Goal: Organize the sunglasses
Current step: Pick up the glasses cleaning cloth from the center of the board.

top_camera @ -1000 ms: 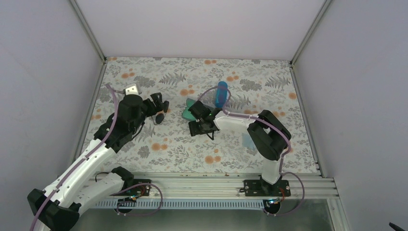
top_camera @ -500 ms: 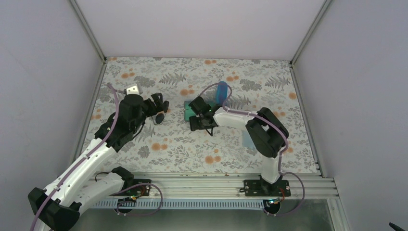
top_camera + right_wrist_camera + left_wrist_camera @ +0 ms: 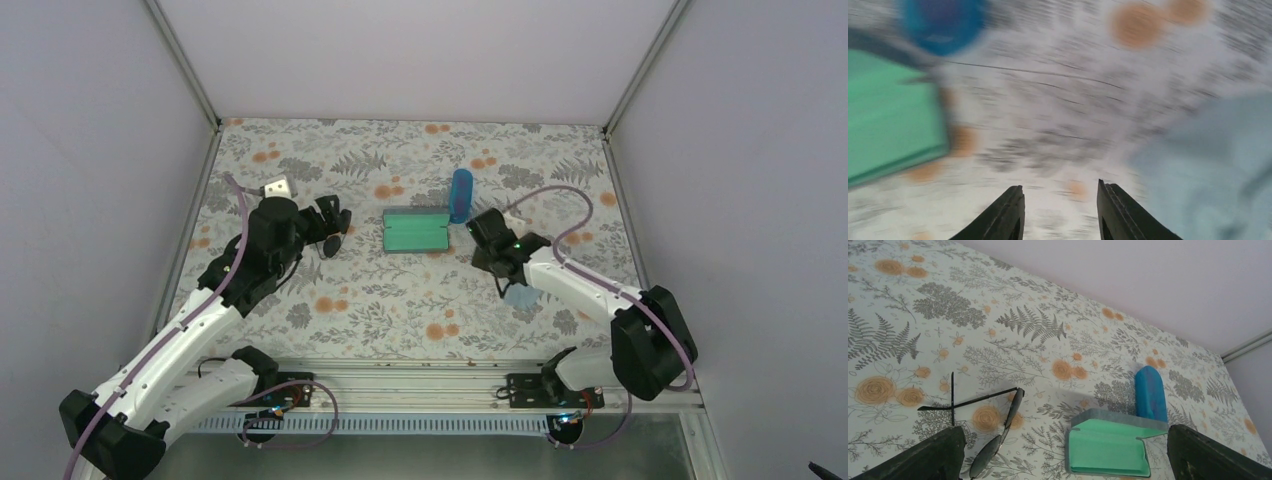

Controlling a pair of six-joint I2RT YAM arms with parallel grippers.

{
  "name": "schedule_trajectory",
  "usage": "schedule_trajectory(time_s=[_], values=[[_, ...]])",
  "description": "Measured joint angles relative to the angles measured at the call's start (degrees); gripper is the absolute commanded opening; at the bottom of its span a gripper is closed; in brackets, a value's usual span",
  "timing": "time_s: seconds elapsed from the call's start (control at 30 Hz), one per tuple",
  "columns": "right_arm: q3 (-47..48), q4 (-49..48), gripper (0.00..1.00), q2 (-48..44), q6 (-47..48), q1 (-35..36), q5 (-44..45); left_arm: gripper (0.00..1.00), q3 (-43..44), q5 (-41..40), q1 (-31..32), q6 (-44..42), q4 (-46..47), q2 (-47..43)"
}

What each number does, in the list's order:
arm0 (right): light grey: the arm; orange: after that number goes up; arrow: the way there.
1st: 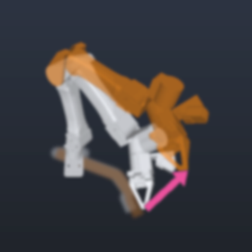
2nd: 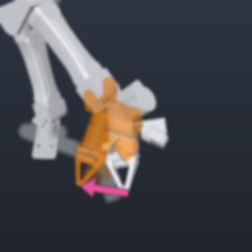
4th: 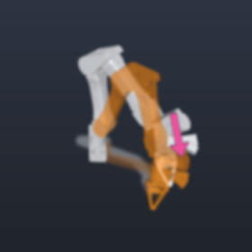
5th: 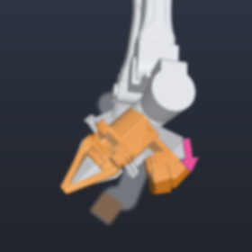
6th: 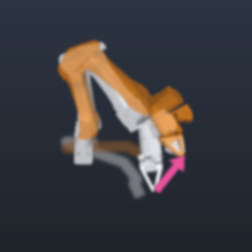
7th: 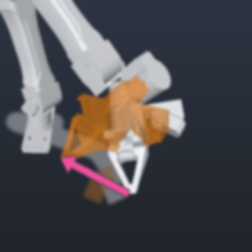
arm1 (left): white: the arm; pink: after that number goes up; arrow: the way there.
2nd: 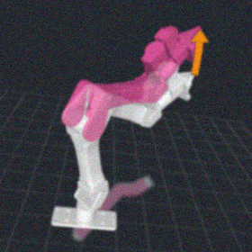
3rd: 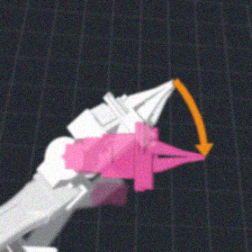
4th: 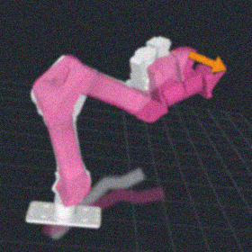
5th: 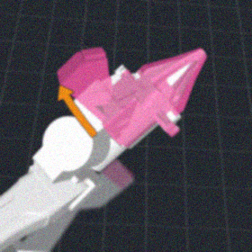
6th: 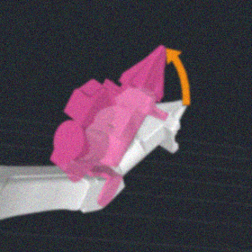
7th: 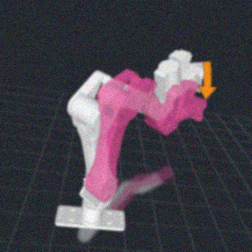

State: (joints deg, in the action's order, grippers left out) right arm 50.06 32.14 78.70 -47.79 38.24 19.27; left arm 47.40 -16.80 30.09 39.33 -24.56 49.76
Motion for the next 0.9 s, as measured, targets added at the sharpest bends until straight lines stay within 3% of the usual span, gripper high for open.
schedule_trajectory(time_s=[0.27, 0.47, 0.73, 0.9], values=[[-9.07, 8.17, 0.34, -2.54, -6.23, -4.24, 2.43, 1.00, -0.24, 0.79, 0.00, -0.92, 0.68, 0.00], [-10.49, 7.85, 0.26, -0.59, -7.23, -5.33, 0.74, 1.00, -0.72, 0.98, 0.00, -0.98, 0.72, -0.02], [-11.67, 4.94, 0.25, 0.37, -6.67, -6.23, -0.85, 1.00, -0.72, 0.98, -0.07, -0.98, 0.70, -0.42], [-12.63, 3.61, 0.14, 1.97, -6.45, -7.23, -1.46, 1.00, -0.72, 0.98, -0.09, -0.98, 0.70, -0.42]])
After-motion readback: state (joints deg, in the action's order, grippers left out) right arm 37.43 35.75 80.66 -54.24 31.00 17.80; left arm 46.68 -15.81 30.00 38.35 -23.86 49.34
